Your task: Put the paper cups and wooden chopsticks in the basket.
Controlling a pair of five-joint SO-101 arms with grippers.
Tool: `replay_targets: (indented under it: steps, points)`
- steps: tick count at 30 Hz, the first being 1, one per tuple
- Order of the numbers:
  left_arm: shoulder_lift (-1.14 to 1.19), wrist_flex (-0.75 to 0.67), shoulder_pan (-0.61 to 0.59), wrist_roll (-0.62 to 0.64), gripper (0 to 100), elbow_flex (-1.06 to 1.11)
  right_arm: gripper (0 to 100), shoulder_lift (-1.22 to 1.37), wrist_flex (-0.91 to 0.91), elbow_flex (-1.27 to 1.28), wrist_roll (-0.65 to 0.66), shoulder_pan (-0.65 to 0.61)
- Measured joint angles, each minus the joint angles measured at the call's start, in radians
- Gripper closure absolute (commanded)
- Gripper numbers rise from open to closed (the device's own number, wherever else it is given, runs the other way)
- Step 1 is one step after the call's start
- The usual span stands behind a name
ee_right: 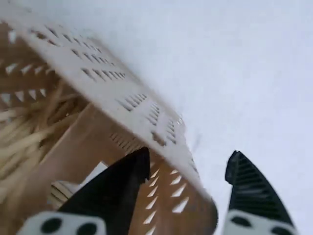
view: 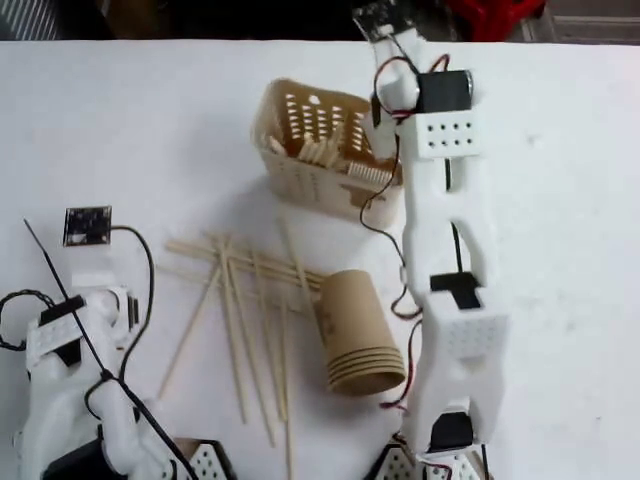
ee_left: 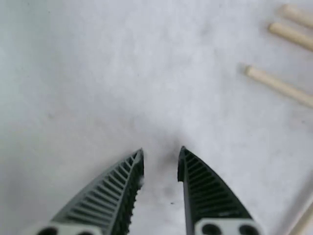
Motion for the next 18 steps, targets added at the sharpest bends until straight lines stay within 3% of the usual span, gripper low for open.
replay_targets:
  steps: [11,14,18]
  points:
    - [0.000,0.000,0.000,0.000,87,0.000,77.3,-0.259,0.006,0.049,-0.006,-0.020]
    - [0.000,0.000,0.000,0.000,87,0.000,83.5,-0.371,0.006,0.190,0.051,-0.037]
    - [0.000,0.000,0.000,0.000,87,0.000,82.2,-0.609,0.006,0.542,0.201,-0.097]
